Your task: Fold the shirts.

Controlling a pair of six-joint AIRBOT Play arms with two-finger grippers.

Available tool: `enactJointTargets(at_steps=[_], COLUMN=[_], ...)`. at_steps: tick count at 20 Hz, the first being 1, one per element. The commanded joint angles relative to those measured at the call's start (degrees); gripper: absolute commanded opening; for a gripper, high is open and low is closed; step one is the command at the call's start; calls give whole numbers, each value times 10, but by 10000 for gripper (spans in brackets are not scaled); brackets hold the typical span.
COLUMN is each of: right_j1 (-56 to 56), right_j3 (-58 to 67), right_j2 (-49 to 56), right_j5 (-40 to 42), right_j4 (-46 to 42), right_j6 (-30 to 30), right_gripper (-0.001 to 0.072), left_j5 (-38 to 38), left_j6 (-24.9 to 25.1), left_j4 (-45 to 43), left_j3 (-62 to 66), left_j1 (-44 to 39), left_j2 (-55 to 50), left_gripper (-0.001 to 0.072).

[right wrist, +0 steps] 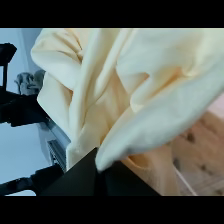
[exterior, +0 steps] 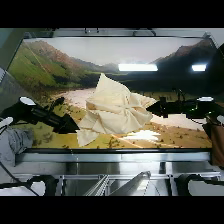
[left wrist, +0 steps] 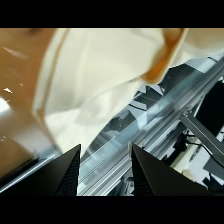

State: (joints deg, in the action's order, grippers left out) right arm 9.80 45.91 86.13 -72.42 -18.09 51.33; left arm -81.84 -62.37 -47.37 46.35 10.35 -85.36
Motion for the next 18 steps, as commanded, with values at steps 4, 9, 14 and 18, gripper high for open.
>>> enactJointTargets(at_steps=[4,9,14,18], right_j1=[-9,-14,-13,-10], right_j3=[1,1,1,1], right_j2=[-7,-7,-7,-8], right_j5=[-5,0,-1,-10], right_j4=[-13,-12,-12,-12], right_j6=[5,5,5,5], right_gripper=[18,18,18,18], left_j5=[90,95,83,22], left_j6=[-7,-7,52,75], left_j4=[-37,-8,104,120], left_j3=[-76,-48,-30,-14], left_j1=[64,1,-83,-86], left_j2=[31,-23,-71,-57], left_gripper=[720,720,413,13])
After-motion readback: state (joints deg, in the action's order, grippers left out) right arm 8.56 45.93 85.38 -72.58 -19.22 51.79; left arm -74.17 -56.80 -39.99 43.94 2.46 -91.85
